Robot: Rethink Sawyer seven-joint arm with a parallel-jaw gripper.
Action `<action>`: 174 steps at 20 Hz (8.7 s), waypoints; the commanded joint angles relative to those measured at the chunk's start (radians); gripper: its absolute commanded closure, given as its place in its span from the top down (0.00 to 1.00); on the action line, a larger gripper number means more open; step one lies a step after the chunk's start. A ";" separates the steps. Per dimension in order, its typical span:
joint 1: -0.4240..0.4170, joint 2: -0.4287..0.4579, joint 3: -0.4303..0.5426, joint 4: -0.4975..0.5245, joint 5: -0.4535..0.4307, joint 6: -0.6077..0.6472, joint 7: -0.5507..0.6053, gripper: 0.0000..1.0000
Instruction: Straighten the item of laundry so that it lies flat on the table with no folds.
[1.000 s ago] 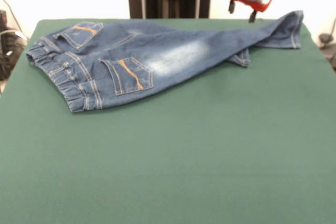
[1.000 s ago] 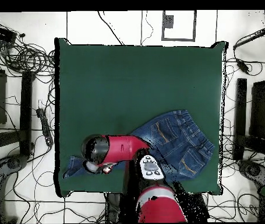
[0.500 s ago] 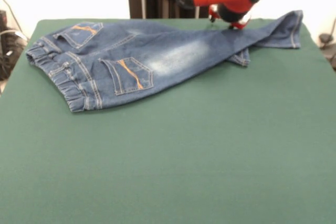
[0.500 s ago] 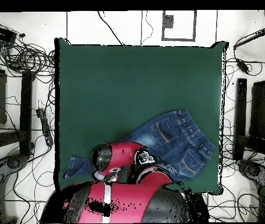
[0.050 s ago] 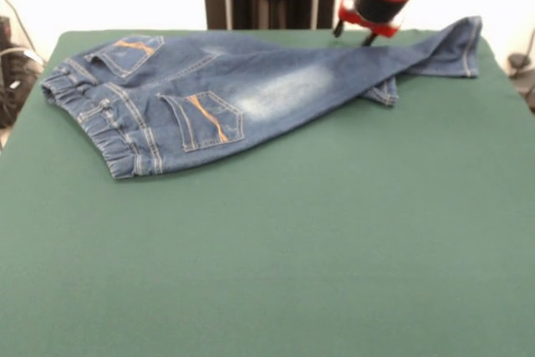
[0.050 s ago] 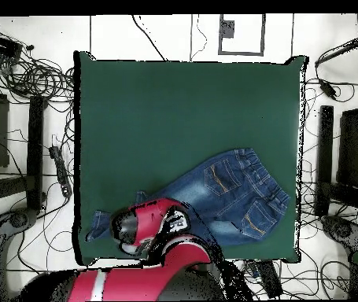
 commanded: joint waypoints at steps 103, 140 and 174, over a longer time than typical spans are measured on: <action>-0.732 -0.191 0.275 -0.128 -0.089 0.335 -0.113 1.00; -0.802 0.176 0.340 -0.460 -0.412 -0.157 -0.260 1.00; -0.711 0.124 0.255 -0.678 -0.850 -0.299 0.141 1.00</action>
